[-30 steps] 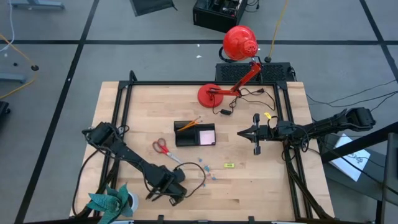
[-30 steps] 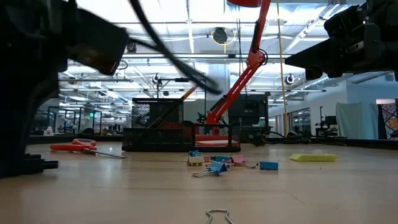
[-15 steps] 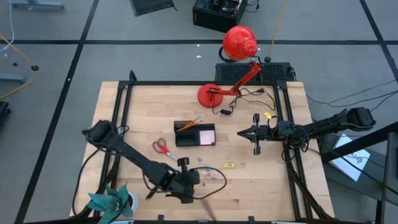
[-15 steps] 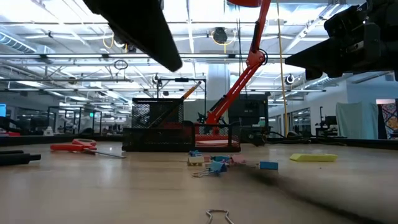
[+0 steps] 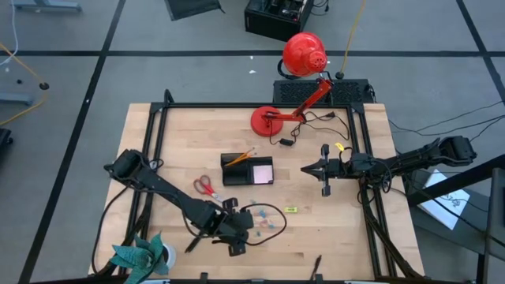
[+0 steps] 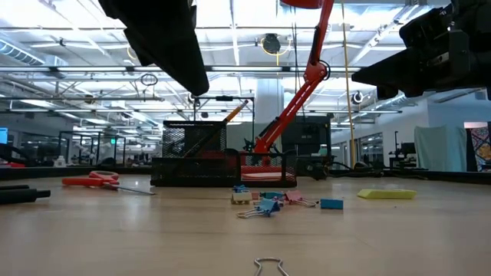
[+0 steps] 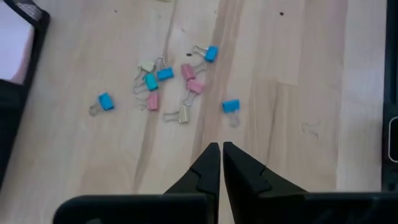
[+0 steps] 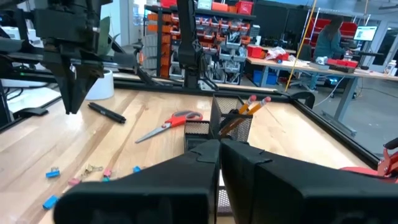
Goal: Pick and place office supplies into organizer
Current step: Put the black pen into the mesh desk organizer
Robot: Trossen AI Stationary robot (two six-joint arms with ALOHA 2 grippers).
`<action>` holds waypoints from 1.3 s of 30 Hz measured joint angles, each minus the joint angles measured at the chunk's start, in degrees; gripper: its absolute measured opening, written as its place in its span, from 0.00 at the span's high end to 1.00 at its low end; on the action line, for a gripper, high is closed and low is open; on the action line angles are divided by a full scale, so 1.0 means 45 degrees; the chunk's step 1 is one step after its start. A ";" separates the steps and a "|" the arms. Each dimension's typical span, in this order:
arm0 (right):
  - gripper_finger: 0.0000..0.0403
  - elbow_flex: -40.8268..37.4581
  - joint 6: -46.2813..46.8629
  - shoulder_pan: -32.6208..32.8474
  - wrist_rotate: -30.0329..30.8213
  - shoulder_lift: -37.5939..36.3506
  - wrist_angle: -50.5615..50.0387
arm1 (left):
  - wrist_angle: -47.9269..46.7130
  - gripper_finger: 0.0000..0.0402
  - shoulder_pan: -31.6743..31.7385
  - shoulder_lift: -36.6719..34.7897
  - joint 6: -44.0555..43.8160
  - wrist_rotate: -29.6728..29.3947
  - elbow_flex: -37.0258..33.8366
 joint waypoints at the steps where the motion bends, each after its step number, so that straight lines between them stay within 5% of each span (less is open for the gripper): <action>1: 0.98 -0.0002 0.0000 0.0000 -0.0004 -0.0002 0.0006 | 0.0003 0.94 -0.0004 0.0000 -0.0034 -0.0113 0.0000; 21: 0.98 0.0000 0.0005 0.0000 -0.0003 -0.0003 0.0002 | -0.0497 0.94 -0.0127 -0.0004 -0.0087 -0.0334 0.0000; 28: 0.98 -0.0005 0.0005 0.0000 -0.0005 0.0002 -0.0047 | -0.6457 0.98 -0.0578 -0.0021 -0.5044 0.0994 -0.0183; 35: 0.98 -0.0004 0.0005 0.0000 -0.0005 -0.0003 -0.0042 | -0.5007 0.95 -0.1215 0.0042 -0.6636 0.3074 -0.1072; 39: 0.98 -0.0004 0.0005 0.0000 -0.0005 -0.0002 -0.0043 | -0.4378 0.96 -0.1458 0.0096 -0.6997 0.3134 -0.1578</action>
